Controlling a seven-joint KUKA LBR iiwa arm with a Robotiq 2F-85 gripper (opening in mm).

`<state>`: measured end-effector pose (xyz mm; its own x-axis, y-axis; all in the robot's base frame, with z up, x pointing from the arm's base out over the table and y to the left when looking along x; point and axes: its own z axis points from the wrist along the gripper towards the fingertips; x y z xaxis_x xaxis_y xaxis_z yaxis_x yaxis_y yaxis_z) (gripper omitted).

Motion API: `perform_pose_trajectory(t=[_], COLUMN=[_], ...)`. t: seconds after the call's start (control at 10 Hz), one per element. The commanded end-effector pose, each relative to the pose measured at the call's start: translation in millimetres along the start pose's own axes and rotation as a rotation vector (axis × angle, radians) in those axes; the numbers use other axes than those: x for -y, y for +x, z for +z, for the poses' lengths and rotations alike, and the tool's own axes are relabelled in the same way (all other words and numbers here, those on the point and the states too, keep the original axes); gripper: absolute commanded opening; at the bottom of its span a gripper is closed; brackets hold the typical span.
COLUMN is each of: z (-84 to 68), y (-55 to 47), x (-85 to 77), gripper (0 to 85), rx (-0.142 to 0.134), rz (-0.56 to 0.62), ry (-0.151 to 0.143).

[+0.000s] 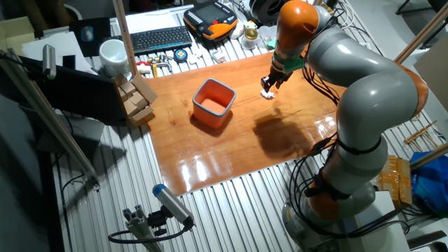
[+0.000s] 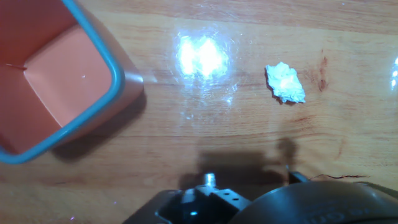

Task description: Put the garbage in the trash can

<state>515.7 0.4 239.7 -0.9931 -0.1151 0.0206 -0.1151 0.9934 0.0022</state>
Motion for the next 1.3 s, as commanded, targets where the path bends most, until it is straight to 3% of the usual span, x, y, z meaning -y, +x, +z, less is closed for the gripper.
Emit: perform_pose_trajectory(t=[0.0, 0.8, 1.2], z=[0.2, 1.3, 11.2], y=[-0.2, -1.3, -3.3], x=[0.2, 3.6, 6.9], gripper=[0.0, 0.0, 0.0], rx=[0.002, 0.017, 0.026], rz=[0.0, 0.017, 0.043], ry=[0.002, 0.011, 0.015])
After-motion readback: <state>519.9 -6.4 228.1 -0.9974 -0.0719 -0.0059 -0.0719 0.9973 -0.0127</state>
